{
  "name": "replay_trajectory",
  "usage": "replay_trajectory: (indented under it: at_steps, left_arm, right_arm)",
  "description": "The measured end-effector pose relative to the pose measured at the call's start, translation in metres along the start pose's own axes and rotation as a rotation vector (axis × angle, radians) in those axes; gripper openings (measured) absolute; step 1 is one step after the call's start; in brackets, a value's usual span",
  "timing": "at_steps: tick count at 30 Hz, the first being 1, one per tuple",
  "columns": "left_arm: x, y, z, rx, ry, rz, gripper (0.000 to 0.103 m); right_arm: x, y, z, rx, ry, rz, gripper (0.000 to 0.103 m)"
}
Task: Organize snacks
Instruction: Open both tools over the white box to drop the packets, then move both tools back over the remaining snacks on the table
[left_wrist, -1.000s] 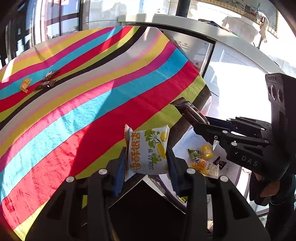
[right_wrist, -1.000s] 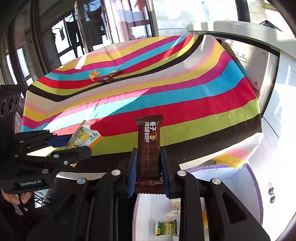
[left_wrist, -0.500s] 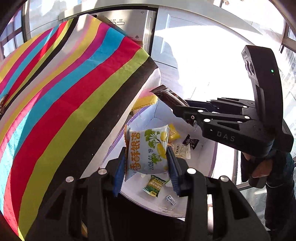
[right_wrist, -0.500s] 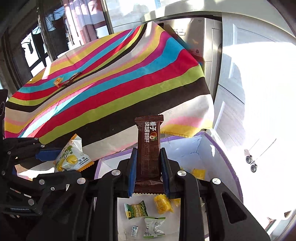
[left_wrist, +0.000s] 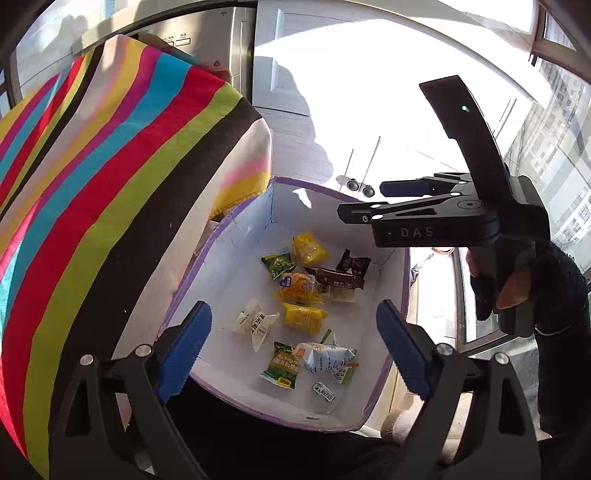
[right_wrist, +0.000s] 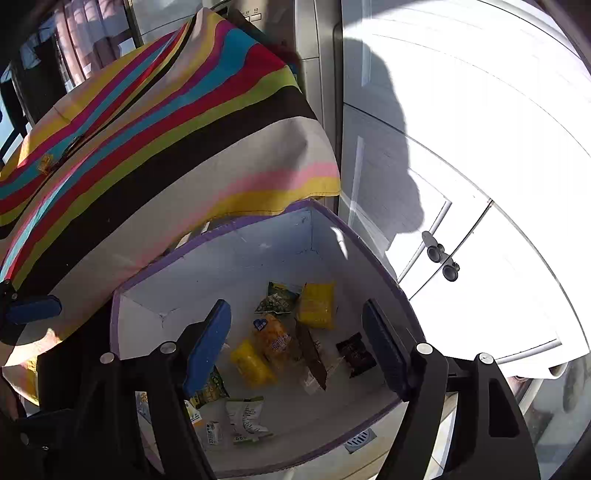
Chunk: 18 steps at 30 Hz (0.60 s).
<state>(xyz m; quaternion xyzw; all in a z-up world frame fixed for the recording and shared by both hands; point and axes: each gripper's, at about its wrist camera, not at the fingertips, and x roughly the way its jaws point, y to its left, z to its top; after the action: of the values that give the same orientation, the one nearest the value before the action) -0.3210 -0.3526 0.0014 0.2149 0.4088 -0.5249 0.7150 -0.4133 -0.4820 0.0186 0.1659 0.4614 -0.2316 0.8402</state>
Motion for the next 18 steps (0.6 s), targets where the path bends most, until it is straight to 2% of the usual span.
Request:
replay_trajectory:
  at_steps: [4,9,13,15,18]
  left_arm:
    - [-0.033,0.053,-0.001,-0.161,-0.096,0.056,0.098]
    - [-0.081,0.122,-0.017,-0.329,-0.202,0.21,0.1]
    - [-0.107,0.18,-0.043,-0.474,-0.217,0.336,0.1]
    - [-0.119,0.207,-0.059,-0.539,-0.219,0.381,0.1]
    - [-0.134,0.251,-0.081,-0.629,-0.201,0.471,0.1]
  right_arm:
    - [-0.008,0.012,0.011,-0.017,-0.055,0.028,0.077]
    - [-0.019,0.043,0.021,-0.045,-0.147,0.155,0.08]
    - [-0.023,0.079,0.033,-0.08,-0.191,0.251,0.087]
    - [-0.021,0.104,0.041,-0.11,-0.176,0.316,0.087]
    - [-0.013,0.149,0.053,-0.189,-0.151,0.333,0.087]
